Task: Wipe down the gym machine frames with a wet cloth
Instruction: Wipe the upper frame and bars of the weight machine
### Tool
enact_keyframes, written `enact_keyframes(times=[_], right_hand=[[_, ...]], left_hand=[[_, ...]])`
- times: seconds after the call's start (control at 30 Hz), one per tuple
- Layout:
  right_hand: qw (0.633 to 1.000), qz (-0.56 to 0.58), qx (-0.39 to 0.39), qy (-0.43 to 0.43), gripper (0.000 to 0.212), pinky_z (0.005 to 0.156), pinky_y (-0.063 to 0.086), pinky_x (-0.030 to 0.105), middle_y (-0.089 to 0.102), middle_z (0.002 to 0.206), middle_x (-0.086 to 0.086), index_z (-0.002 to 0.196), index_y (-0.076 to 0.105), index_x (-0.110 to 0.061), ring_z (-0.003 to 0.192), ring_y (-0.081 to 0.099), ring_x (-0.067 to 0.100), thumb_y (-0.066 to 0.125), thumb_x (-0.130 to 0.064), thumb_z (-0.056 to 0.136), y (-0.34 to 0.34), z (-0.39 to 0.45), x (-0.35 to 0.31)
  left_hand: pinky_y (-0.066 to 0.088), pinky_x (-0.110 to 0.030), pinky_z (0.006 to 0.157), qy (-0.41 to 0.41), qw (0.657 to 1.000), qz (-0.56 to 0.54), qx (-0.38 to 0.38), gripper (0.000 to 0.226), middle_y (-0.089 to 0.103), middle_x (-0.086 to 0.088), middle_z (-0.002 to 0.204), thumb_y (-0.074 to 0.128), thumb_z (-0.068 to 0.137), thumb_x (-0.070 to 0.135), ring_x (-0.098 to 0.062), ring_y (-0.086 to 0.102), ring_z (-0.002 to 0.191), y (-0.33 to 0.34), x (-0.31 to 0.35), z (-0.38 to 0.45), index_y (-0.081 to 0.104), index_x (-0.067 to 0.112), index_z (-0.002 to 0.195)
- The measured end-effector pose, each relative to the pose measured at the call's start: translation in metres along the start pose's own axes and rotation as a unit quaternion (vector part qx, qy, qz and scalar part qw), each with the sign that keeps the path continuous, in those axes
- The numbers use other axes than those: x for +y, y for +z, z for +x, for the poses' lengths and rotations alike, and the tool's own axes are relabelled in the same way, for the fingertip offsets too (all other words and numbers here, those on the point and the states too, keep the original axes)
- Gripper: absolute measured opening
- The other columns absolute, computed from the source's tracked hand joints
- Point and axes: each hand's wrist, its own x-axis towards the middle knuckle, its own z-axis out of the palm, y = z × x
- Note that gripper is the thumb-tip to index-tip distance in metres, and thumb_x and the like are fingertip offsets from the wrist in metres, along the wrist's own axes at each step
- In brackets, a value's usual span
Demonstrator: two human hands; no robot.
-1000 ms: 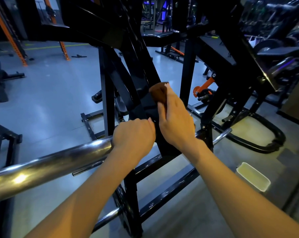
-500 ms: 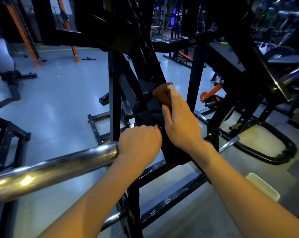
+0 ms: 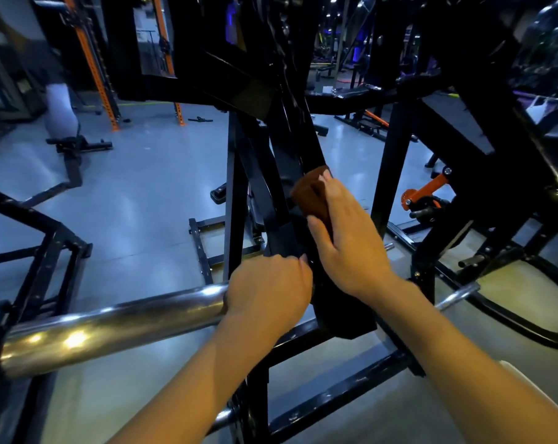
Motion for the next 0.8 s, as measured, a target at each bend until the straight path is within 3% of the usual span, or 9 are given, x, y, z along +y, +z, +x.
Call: enact_keyframes(times=[0.1,0.2,0.3,0.43,0.53,0.6,0.7,0.8], right_hand=[[1.0,-0.007,0.021,-0.002,0.063,0.124,0.031,0.047,0.025,0.17,0.0,0.164,0.021,-0.019,0.156,0.025,0.018,0.047,-0.034,0.108,0.003,-0.016,-0.003],[0.999,-0.018,0.037,0.001,0.061,0.122,0.033,0.048,0.031,0.167,0.005,0.162,0.024,-0.016,0.153,0.03,0.023,0.048,-0.031,0.107,0.005,0.034,-0.009],[0.999,0.001,0.035,0.02,0.059,0.119,0.037,0.049,0.033,0.166,0.003,0.161,0.027,-0.018,0.151,0.032,0.023,0.047,-0.034,0.108,0.002,0.094,-0.013],[0.999,0.027,0.032,0.018,0.059,0.117,0.04,0.044,0.033,0.165,0.0,0.163,0.024,-0.019,0.15,0.033,0.018,0.043,-0.04,0.11,0.0,0.066,-0.012],[0.999,0.012,0.045,0.021,0.06,0.12,0.038,0.044,0.027,0.169,0.0,0.163,0.022,-0.018,0.154,0.028,0.019,0.044,-0.037,0.11,0.005,0.02,-0.01],[0.998,0.002,0.054,0.019,0.059,0.118,0.039,0.047,0.029,0.168,0.002,0.162,0.024,-0.017,0.153,0.03,0.021,0.045,-0.035,0.11,0.006,0.035,-0.009],[0.999,0.011,0.039,0.015,0.058,0.119,0.038,0.048,0.03,0.167,0.003,0.161,0.025,-0.016,0.152,0.03,0.023,0.044,-0.035,0.11,0.005,0.095,-0.011],[1.0,0.02,0.018,0.013,0.062,0.125,0.028,0.044,0.021,0.171,0.002,0.164,0.02,-0.016,0.157,0.018,0.02,0.042,-0.036,0.111,0.0,0.14,-0.013]], left_hand=[[0.035,-0.031,0.053,-0.014,1.0,0.001,0.007,0.047,0.041,0.001,0.063,0.016,0.109,0.03,-0.021,0.044,0.053,0.001,-0.001,0.001,0.061,0.018,0.107],[0.033,-0.03,0.047,-0.013,1.0,-0.001,0.027,0.052,0.045,0.004,0.061,0.012,0.108,0.032,-0.018,0.042,0.048,0.0,0.0,-0.004,0.059,0.018,0.088],[0.051,-0.031,0.054,-0.036,0.997,-0.034,0.054,0.06,0.05,0.006,0.056,0.008,0.108,0.039,-0.015,0.05,0.047,-0.002,0.0,-0.007,0.051,0.022,0.07],[0.058,-0.037,0.06,-0.043,0.996,-0.06,0.058,0.054,0.055,0.004,0.059,0.017,0.111,0.034,-0.02,0.06,0.054,-0.002,0.001,-0.008,0.051,0.02,0.072],[0.057,-0.036,0.06,-0.034,0.994,-0.08,0.067,0.037,0.05,0.005,0.061,0.023,0.111,0.026,-0.02,0.061,0.058,0.0,0.002,-0.007,0.038,0.023,0.078],[0.057,-0.035,0.059,-0.016,0.996,-0.068,0.049,0.036,0.05,0.005,0.061,0.022,0.111,0.024,-0.02,0.061,0.058,0.0,0.001,-0.009,0.041,0.024,0.081],[0.057,-0.033,0.066,-0.02,0.998,-0.032,0.04,0.054,0.06,0.005,0.066,0.016,0.112,0.034,-0.019,0.065,0.061,0.0,0.002,-0.007,0.059,0.02,0.082],[0.05,-0.03,0.069,-0.03,0.999,-0.017,0.013,0.042,0.061,0.004,0.077,0.021,0.112,0.03,-0.023,0.068,0.076,-0.004,0.003,-0.005,0.061,0.02,0.103]])
